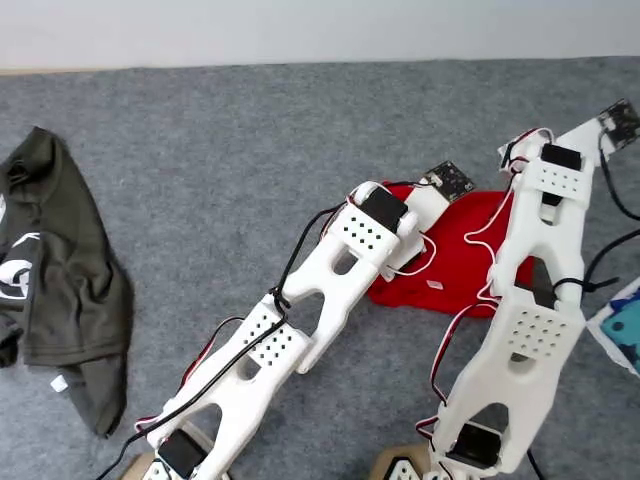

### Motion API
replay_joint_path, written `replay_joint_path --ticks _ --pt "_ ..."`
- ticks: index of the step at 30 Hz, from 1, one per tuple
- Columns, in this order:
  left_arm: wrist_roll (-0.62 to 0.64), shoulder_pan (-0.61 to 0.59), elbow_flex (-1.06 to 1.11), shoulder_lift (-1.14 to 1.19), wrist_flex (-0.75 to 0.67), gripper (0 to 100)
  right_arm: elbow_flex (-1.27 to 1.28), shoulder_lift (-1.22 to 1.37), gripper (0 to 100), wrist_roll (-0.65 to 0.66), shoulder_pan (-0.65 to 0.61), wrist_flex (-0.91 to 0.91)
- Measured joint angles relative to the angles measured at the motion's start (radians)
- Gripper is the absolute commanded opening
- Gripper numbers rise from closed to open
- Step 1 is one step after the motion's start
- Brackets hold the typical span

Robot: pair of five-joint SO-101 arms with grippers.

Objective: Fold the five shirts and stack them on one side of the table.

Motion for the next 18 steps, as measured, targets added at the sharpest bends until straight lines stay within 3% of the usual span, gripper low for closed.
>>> replay_joint_path --ticks 6,12,18 --pt "0.000 0.000 0.000 0.000 0.000 0 0.000 0.000 20.5 0.012 0.000 -0.020" --pt "0.000 0.000 0.000 0.000 0.000 0 0.000 -0.087 20.4 0.023 0.000 0.141" --pt "0.000 -0.006 -0.051 -0.015 0.003 0 0.000 -0.230 20.4 0.146 0.000 0.315"
